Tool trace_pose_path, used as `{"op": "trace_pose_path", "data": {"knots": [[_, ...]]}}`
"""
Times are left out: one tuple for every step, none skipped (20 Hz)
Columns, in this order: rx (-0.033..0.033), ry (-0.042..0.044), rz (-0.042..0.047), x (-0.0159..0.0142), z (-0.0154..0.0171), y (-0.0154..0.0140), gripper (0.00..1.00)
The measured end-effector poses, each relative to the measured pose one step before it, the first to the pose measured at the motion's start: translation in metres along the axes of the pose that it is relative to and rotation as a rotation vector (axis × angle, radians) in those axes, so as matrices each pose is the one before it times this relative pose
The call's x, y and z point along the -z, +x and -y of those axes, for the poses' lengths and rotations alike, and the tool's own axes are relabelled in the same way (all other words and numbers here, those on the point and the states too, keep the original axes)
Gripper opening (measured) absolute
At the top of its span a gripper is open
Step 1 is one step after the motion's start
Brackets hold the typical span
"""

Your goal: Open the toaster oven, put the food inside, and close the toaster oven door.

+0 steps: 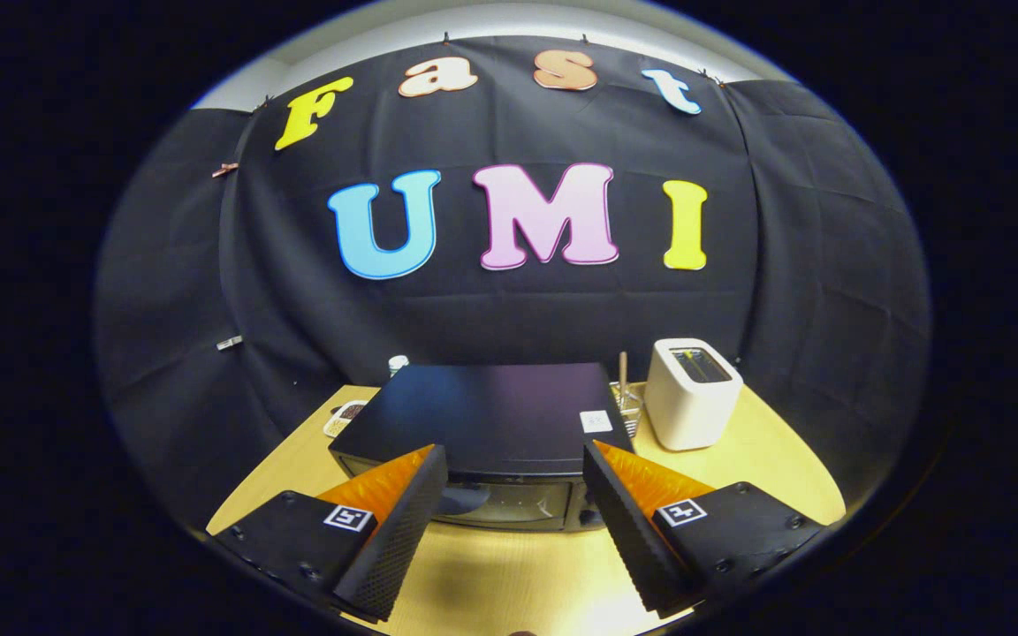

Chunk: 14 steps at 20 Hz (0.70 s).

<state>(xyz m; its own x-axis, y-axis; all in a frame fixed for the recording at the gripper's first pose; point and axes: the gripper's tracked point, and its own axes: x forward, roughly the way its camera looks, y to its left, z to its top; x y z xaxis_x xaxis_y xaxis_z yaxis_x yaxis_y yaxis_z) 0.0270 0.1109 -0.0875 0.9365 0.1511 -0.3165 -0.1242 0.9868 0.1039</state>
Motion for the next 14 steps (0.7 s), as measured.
{"op": "trace_pose_path", "data": {"knots": [[0.01607, -0.0032, 0.02231, -0.00785, 0.01069, -0.00748, 1.0], [0.01854, -0.00366, 0.02649, -0.00774, 0.01237, -0.00924, 1.0], [0.01339, 0.0001, 0.01766, -0.00649, 0.00817, -0.00539, 1.0], [0.01285, 0.00079, 0.015, -0.0065, 0.00779, -0.00618, 1.0], [0.0129, -0.0033, 0.00845, -0.00453, 0.00756, -0.00612, 1.0], [0.01332, -0.00993, 0.0094, -0.00517, 0.00845, -0.00578, 1.0], [0.00951, -0.0111, 0.01382, -0.00665, 0.00671, -0.00687, 1.0], [0.00754, -0.00476, 0.0171, -0.00593, 0.0049, -0.00658, 1.0], [0.00563, -0.00082, 0.02283, -0.00611, 0.00429, -0.00512, 1.0], [0.01006, 0.00463, 0.01355, -0.00369, 0.0048, -0.00354, 1.0], [0.01216, 0.00608, 0.00491, -0.00077, 0.00456, -0.00288, 1.0], [0.00841, 0.00765, -0.00014, -0.00012, 0.00368, -0.00163, 1.0], [0.00707, 0.01097, -0.00598, -0.00032, 0.00306, -0.00007, 1.0], [0.00367, 0.00842, -0.00272, 0.00001, 0.00197, 0.0001, 1.0]]}}
